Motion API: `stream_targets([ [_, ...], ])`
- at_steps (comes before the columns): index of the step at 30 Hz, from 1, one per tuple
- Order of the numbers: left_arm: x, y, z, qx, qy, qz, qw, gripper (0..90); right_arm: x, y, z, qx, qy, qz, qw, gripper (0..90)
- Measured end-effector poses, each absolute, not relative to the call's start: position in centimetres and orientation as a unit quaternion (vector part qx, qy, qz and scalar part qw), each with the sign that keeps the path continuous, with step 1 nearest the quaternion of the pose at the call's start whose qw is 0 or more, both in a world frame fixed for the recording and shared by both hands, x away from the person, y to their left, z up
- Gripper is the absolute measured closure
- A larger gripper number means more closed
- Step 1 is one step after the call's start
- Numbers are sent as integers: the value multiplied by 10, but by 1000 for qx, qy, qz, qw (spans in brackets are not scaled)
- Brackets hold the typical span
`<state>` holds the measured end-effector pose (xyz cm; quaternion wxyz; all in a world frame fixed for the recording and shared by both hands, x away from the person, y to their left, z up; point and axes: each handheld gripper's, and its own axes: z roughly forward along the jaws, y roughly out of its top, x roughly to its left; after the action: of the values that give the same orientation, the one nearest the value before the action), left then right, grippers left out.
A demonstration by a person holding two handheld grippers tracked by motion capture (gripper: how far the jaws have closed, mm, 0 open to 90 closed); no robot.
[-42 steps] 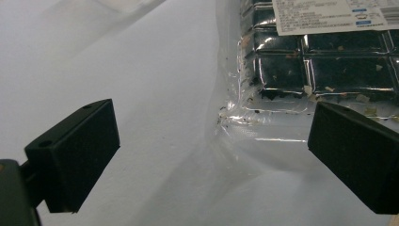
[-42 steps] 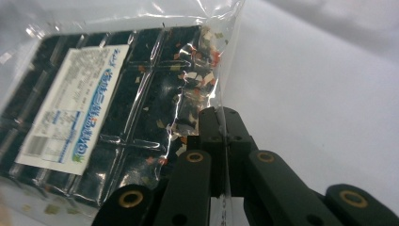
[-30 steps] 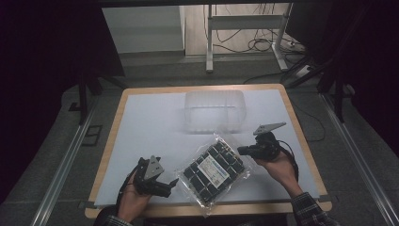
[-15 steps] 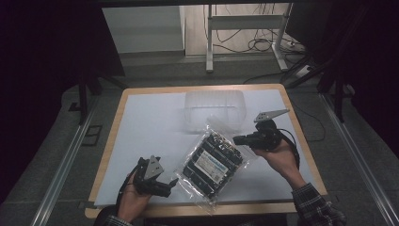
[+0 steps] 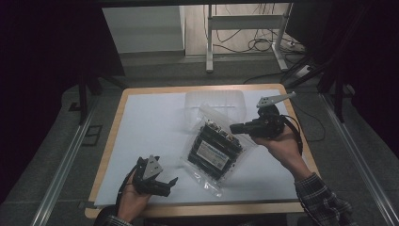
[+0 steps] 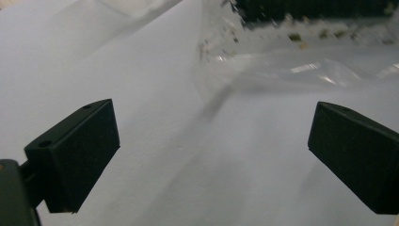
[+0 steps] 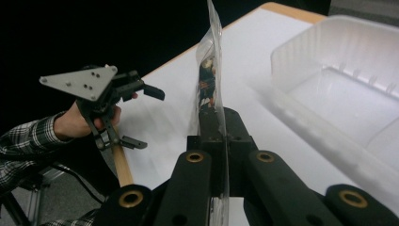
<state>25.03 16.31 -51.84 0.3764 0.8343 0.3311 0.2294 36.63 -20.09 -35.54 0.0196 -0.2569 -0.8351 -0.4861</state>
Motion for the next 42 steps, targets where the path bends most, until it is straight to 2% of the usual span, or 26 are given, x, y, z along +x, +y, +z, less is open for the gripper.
stream_targets([
  [14, 250, 163, -519, 832, 335, 222, 383, 20, 381, -198, -334, -261, -827, -498, -11, 891],
  [29, 250, 162, -518, 833, 338, 218, 381, 14, 401, -204, -313, -279, -804, -525, -1, 891],
  [42, 251, 163, -518, 832, 341, 210, 384, 14, 428, -198, -296, -298, -792, -532, -23, 891],
])
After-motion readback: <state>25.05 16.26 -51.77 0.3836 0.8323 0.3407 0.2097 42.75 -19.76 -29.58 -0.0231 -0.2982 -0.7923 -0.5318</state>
